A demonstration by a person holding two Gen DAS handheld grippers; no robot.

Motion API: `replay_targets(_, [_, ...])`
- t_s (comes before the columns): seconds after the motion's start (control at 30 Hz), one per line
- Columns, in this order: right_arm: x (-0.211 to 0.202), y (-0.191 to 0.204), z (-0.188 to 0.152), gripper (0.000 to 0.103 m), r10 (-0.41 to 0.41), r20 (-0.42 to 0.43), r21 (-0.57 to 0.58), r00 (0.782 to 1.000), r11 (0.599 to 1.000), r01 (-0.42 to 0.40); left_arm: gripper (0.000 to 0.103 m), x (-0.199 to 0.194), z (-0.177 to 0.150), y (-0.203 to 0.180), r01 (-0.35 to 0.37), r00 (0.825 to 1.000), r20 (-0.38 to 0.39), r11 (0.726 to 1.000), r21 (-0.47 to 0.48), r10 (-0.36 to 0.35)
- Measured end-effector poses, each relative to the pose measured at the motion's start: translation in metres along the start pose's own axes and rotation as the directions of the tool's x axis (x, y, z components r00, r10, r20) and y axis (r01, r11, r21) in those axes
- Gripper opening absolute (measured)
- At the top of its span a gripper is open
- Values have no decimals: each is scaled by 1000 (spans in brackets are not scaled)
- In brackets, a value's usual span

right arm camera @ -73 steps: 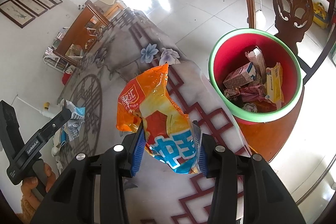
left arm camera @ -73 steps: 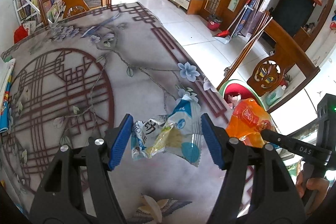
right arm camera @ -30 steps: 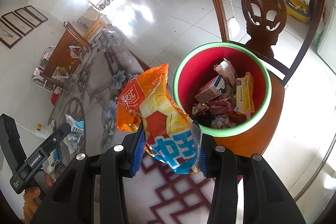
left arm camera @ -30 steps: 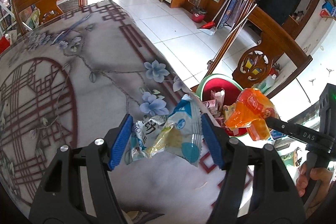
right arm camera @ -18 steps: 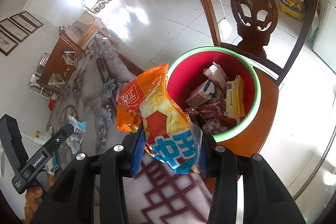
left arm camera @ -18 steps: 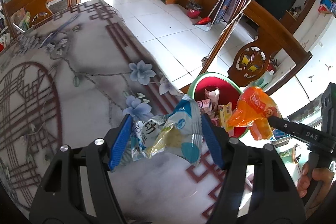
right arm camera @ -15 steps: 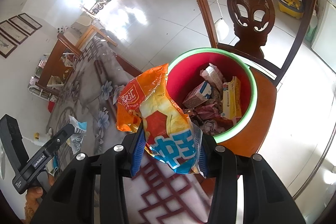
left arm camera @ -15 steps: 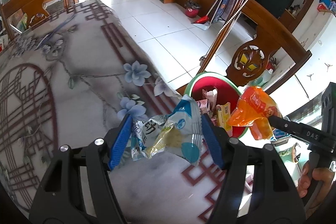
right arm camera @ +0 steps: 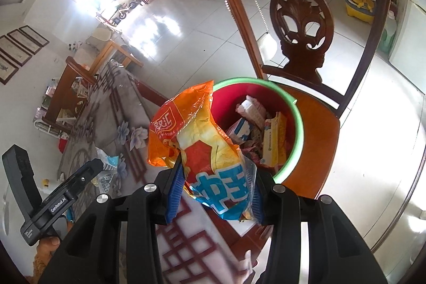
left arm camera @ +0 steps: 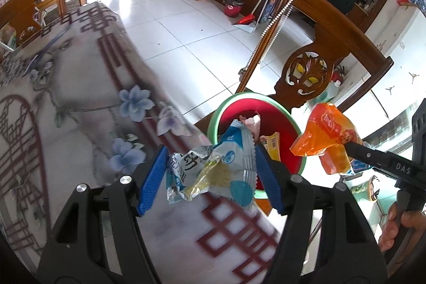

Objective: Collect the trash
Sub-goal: 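Open both tools to drop the wrappers into the red bucket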

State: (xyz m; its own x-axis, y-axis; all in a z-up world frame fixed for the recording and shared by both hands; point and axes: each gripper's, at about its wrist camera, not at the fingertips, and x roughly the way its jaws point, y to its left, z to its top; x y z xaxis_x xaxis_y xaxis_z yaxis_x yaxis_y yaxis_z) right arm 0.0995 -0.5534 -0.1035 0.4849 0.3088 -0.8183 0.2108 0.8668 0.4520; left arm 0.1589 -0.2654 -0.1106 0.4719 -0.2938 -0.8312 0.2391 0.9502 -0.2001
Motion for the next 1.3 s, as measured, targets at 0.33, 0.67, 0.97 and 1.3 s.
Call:
replay_targets(0.33, [-6,-30,19,42,-8,6,20,1000,1000,8,64,31,15,-33,13,1000,-22,1000,18,-12])
replay_targets(0.67, [-8,-45,35,42,-21,7,13,1000,1000,21,80,65,25,-56,15,998,-58,1000,27,-14])
replay_targets(0.97, [4,-38,41,42,-16,-13,-15,1000,1000,16,96,67,27,-48,-12,998,-56,1000,-19,11])
replay_targets(1.3, [29,-19,41,42,-20,-47,-41,999,999,18,97,49,24,-21,-29,999,-43,997,-72,26])
